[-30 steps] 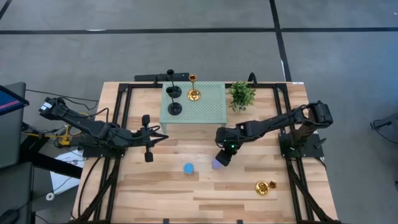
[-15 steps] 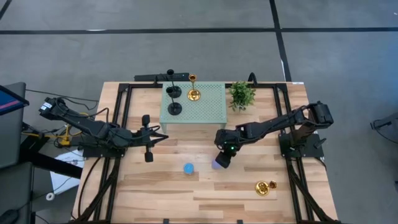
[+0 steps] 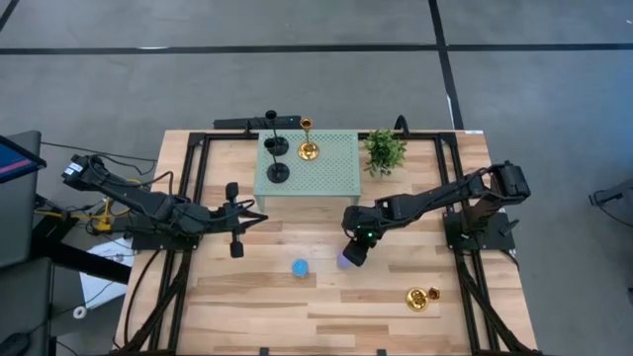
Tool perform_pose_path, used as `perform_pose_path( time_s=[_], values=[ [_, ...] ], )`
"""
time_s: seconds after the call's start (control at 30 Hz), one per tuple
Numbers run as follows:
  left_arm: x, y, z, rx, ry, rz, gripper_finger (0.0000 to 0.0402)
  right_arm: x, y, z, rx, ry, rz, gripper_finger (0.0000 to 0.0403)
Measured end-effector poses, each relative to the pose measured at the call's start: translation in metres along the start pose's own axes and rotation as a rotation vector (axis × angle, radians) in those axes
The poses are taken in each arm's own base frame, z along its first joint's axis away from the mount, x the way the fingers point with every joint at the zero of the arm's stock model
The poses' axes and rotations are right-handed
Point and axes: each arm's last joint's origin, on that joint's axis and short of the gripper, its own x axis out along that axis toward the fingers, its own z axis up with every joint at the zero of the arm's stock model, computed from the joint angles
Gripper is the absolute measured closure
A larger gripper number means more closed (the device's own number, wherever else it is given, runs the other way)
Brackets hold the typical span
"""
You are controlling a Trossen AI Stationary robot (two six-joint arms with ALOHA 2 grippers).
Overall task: Pick & Place candle stick holders
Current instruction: Put the violet scented candle on the shelf
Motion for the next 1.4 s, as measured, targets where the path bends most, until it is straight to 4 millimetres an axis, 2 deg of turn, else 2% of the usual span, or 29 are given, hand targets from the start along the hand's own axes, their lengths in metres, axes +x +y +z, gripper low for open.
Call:
perform_pose_path(
  time_s=[0.07,0.2,0.4,0.57,0.8,1.2,1.4],
  values=[
    [0.0,0.0,0.0,0.0,0.0,0.0,0.039,0.0,0.0,0.0,0.0,0.001,-0.001,0.0331],
    [0.0,0.0,0.0,0.0,0.0,0.0,0.039,0.013,-0.006,-0.001,0.023,0.036,-0.03,0.0331],
    [0.001,-0.001,-0.001,0.004,0.006,-0.001,0.039,0.031,-0.005,0.002,0.032,0.087,0.065,0.0331],
    [0.003,-0.002,-0.002,0.011,0.016,-0.002,0.039,0.026,-0.003,0.003,0.007,0.065,0.074,0.034],
    [0.004,-0.003,-0.002,0.013,0.019,-0.002,0.039,0.018,0.0,0.004,-0.049,0.035,0.089,0.0397],
    [0.004,-0.003,-0.002,0.013,0.019,-0.002,0.039,0.017,-0.001,0.003,-0.059,0.046,0.067,0.0402],
    [0.004,-0.003,-0.002,0.013,0.019,-0.002,0.039,0.004,0.012,0.014,-0.109,0.048,0.019,0.0402]
  ],
)
